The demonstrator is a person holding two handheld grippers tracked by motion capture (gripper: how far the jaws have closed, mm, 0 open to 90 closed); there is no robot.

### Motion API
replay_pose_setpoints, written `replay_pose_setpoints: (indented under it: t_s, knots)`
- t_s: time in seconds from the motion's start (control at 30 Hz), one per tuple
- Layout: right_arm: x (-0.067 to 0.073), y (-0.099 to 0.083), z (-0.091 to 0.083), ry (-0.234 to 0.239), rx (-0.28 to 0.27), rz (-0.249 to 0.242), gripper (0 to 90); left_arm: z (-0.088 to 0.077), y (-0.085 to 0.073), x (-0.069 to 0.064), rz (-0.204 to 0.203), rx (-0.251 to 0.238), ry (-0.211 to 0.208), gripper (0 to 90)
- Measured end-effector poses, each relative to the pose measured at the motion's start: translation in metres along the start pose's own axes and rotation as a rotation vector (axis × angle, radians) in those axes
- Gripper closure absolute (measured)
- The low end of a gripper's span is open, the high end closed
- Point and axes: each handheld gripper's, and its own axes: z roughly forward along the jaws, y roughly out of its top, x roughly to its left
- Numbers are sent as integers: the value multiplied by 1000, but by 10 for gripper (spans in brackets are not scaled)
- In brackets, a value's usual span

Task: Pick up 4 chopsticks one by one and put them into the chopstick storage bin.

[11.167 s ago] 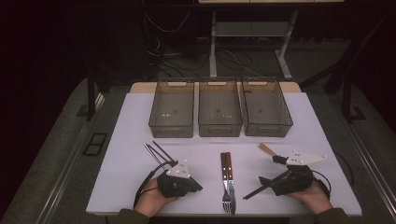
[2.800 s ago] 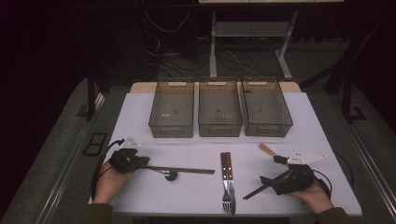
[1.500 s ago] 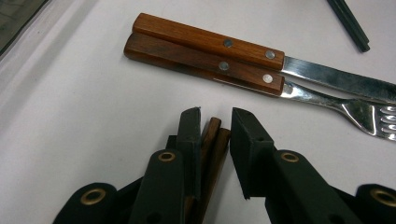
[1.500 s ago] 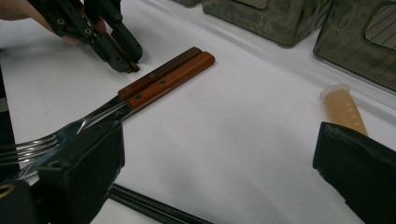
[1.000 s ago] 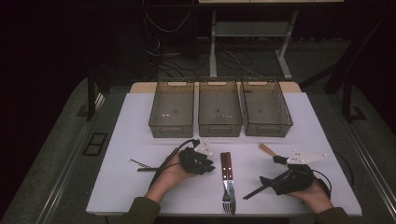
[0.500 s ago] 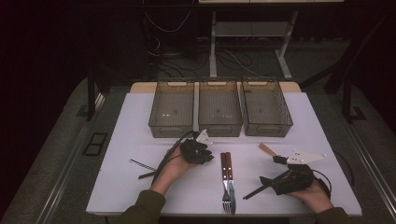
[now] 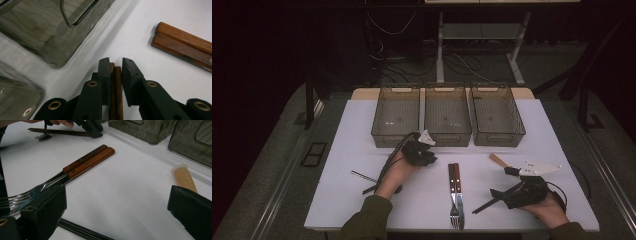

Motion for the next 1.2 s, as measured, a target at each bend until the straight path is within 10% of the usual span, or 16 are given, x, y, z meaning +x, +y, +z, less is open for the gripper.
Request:
replay_pose_setpoints:
  t_s: [0.73, 1.03, 1.2]
  knots:
    - [-11, 1, 7, 8, 5, 5, 24, -78, -47, -5, -104, -171, 29, 322]
    - [-9, 0, 7, 8, 5, 2, 24, -100, -85, -3, -134, -171, 58, 370]
    - [-7, 0, 7, 7, 6, 0, 24, -102, -93, -2, -133, -172, 71, 540]
